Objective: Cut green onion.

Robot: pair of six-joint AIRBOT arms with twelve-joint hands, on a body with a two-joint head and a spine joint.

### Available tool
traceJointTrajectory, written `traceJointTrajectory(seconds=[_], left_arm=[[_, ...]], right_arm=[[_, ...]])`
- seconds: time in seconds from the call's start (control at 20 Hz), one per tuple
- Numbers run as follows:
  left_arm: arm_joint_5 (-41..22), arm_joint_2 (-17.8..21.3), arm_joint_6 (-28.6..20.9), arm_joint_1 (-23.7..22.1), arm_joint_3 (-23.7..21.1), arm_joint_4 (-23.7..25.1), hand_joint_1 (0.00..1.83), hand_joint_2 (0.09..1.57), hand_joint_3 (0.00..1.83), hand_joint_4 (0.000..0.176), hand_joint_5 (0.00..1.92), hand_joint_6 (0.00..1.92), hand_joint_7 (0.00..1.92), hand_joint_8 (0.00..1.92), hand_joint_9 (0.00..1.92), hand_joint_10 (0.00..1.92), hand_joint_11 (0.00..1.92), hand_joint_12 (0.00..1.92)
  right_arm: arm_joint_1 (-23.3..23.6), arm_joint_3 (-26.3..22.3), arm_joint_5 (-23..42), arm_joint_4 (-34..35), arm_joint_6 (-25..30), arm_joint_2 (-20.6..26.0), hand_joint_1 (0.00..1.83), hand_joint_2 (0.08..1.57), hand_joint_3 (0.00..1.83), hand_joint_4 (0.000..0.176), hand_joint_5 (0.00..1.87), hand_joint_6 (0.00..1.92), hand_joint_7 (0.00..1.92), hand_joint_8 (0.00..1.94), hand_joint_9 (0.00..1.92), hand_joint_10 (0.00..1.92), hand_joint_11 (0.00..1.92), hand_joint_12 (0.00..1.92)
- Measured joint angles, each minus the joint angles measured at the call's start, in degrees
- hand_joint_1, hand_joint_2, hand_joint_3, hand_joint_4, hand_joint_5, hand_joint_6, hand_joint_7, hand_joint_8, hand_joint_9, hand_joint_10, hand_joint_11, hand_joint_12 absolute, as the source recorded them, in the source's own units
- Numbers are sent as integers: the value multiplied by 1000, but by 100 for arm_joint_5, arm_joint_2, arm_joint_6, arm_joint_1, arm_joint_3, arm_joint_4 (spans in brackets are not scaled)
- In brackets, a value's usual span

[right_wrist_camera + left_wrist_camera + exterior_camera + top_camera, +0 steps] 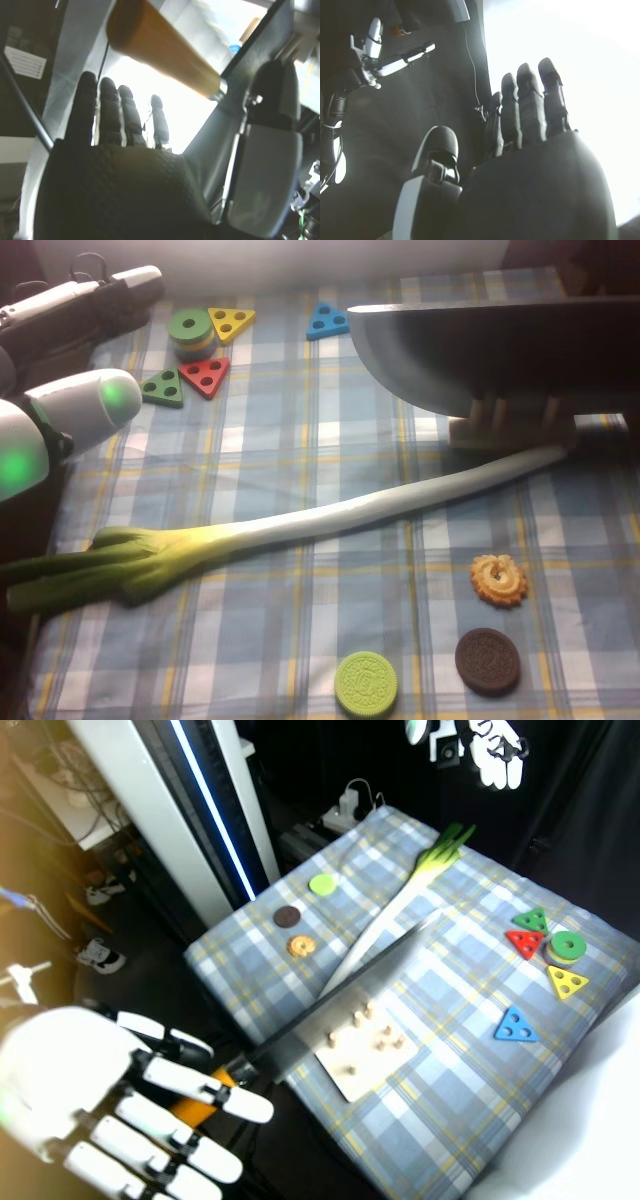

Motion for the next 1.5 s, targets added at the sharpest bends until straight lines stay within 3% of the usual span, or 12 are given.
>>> traceJointTrajectory(seconds=[0.15, 0.35, 0.6, 0.7, 0.75, 0.85, 1.05, 1.1, 1.2, 1.25, 1.35, 1.5], left_arm=[[9, -2, 0, 0, 0, 2, 185, 1482, 1, 65, 220, 0, 347, 2, 333, 1, 0, 576], [13, -2, 0, 0, 0, 2, 256, 1482, 1, 39, 242, 2, 338, 1, 320, 1, 0, 615], [31, -2, 0, 13, 0, -7, 347, 1462, 0, 41, 258, 4, 357, 3, 327, 4, 5, 627], [31, -7, 0, 46, 0, -35, 319, 1467, 1, 49, 241, 0, 354, 3, 337, 4, 5, 625], [39, -7, 0, 46, 0, -48, 336, 1464, 0, 44, 250, 3, 381, 8, 352, 6, 16, 638], [61, -7, 0, 74, 0, -74, 336, 1467, 0, 43, 243, 0, 393, 9, 366, 9, 42, 653], [83, -7, 0, 114, 0, -87, 298, 1467, 1, 44, 258, 4, 403, 3, 403, 6, 109, 603], [81, -7, 0, 116, 0, -87, 299, 1469, 2, 40, 257, 2, 397, 0, 399, 3, 112, 599], [74, -7, 0, 116, 0, -98, 326, 1460, 0, 24, 292, 4, 429, 1, 419, 0, 136, 556], [76, -7, 0, 118, 0, -103, 321, 1459, 0, 22, 301, 4, 463, 10, 434, 5, 159, 557], [76, -7, 0, 118, 0, -105, 321, 1458, 0, 39, 276, 0, 467, 10, 434, 5, 155, 553], [74, -7, 0, 127, 0, -107, 380, 1445, 0, 32, 287, 3, 507, 9, 465, 7, 186, 549]], right_arm=[[234, 162, -356, -190, 0, -212, 973, 892, 4, 131, 97, 5, 102, 4, 17, 2, 0, 0], [389, 289, -772, -393, 2, -439, 953, 937, 2, 5, 366, 10, 384, 9, 348, 15, 311, 97], [391, 299, -839, -424, 2, -466, 1011, 1124, 1, 0, 791, 2, 896, 4, 1024, 16, 841, 598], [400, 302, -863, -420, 2, -490, 1067, 1191, 1, 0, 826, 1158, 999, 9, 1076, 5, 764, 754], [400, 302, -859, -431, 2, -496, 1188, 1169, 0, 0, 768, 1224, 1028, 775, 1096, 5, 684, 848], [400, 332, -855, -446, 4, -520, 1206, 1205, 0, 0, 680, 1301, 957, 1142, 1206, 33, 811, 939], [402, 332, -857, -459, 4, -520, 951, 1321, 0, 0, 633, 1501, 1185, 31, 1284, 10, 988, 653], [402, 332, -857, -459, 4, -520, 647, 1425, 7, 0, 751, 759, 1205, 14, 1289, 6, 991, 616], [455, 332, -896, -496, -7, -522, 365, 1486, 0, 0, 952, 408, 1286, 23, 1348, 22, 996, 763], [483, 337, -935, -529, -46, -533, 198, 1511, 0, 0, 720, 1210, 1067, 968, 1063, 1285, 995, 1509], [511, 348, -984, -538, -92, -555, 168, 1538, 4, 0, 586, 1591, 908, 1657, 1031, 1794, 1103, 1839], [577, 348, -1029, -525, -208, -560, 45, 1525, 0, 160, 543, 1918, 867, 1939, 1028, 1920, 1165, 1920]])
